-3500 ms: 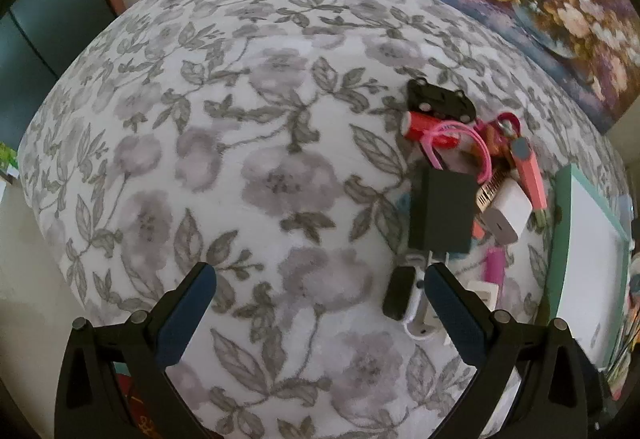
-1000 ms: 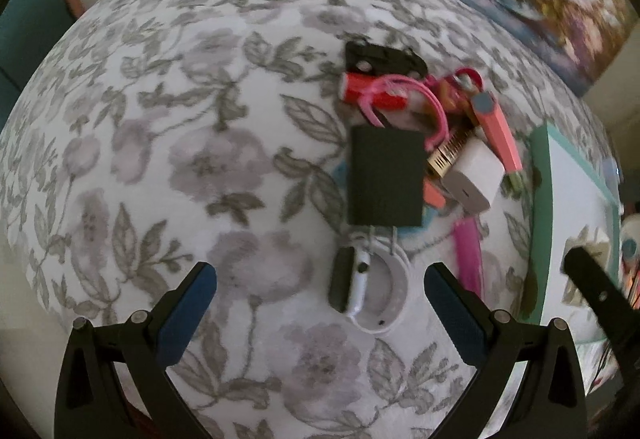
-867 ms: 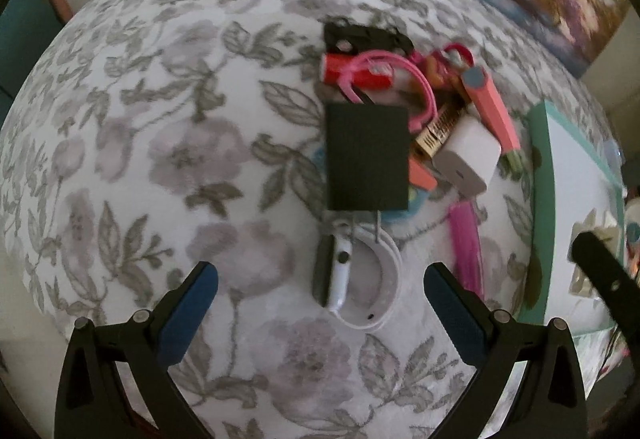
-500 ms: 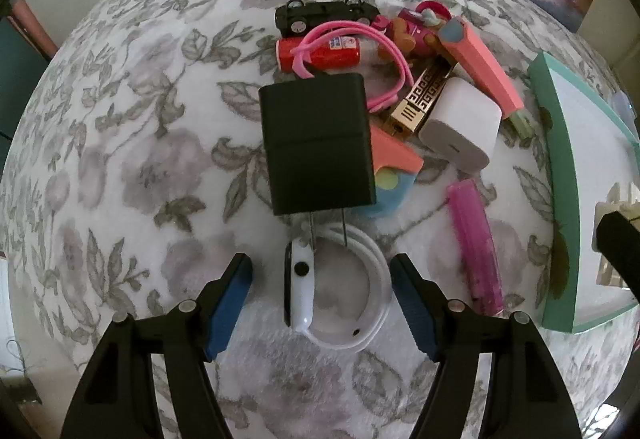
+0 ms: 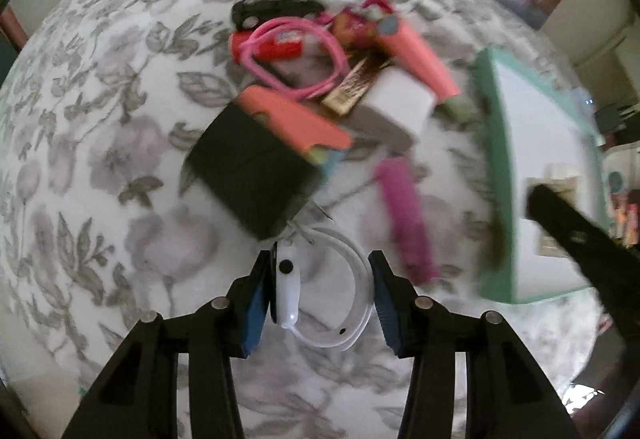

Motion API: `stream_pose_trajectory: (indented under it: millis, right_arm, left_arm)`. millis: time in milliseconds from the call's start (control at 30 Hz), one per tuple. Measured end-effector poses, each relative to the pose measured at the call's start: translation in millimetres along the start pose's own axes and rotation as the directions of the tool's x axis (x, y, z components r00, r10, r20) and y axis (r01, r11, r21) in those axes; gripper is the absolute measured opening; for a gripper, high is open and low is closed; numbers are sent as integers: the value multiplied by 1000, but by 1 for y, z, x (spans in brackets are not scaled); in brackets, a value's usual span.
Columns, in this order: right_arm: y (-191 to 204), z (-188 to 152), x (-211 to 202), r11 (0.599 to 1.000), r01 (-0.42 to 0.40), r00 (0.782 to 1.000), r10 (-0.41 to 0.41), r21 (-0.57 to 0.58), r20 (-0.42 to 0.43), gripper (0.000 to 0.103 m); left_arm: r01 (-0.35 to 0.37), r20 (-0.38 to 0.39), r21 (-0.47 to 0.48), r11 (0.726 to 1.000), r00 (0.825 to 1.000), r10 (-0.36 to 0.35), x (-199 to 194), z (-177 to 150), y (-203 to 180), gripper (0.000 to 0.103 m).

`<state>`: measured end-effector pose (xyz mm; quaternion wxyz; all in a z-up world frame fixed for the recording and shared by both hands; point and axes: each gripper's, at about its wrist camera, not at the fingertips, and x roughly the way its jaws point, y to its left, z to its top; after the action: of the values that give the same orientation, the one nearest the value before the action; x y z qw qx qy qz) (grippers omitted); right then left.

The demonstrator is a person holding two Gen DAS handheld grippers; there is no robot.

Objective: Organize rigid objects
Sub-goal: 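Grasp the white smartwatch with the left tool while the right tool lifts the clip, then place the smartwatch in the teal-rimmed tray with the left tool while the right tool places the clip there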

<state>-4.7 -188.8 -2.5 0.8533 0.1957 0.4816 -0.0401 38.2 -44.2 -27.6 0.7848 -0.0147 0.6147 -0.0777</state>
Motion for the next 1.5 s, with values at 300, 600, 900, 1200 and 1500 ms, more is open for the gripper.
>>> stream_pose_trajectory:
  millis: [300, 600, 900, 1200, 1500]
  right_arm:
    - [-24, 10, -7, 996, -7, 1000, 5, 86, 30, 49]
    - [-67, 29, -15, 983, 77, 992, -92, 168, 84, 49]
    - [-143, 38, -23, 924, 173, 966, -226, 341, 124, 49]
    - [-191, 39, -9, 885, 211, 959, -270, 414, 88, 49]
    - [-200, 35, -3, 881, 223, 960, -273, 417, 64, 49]
  left_arm:
    - [57, 167, 97, 994, 983, -73, -43, 11, -35, 49]
    - [11, 200, 224, 974, 978, -57, -54, 25, -82, 49]
    - [30, 200, 262, 965, 976, -85, -26, 47, -136, 49]
    - [39, 181, 277, 960, 979, -93, 6, 50, -158, 49]
    - [29, 162, 277, 960, 984, -77, 20, 50, -161, 50]
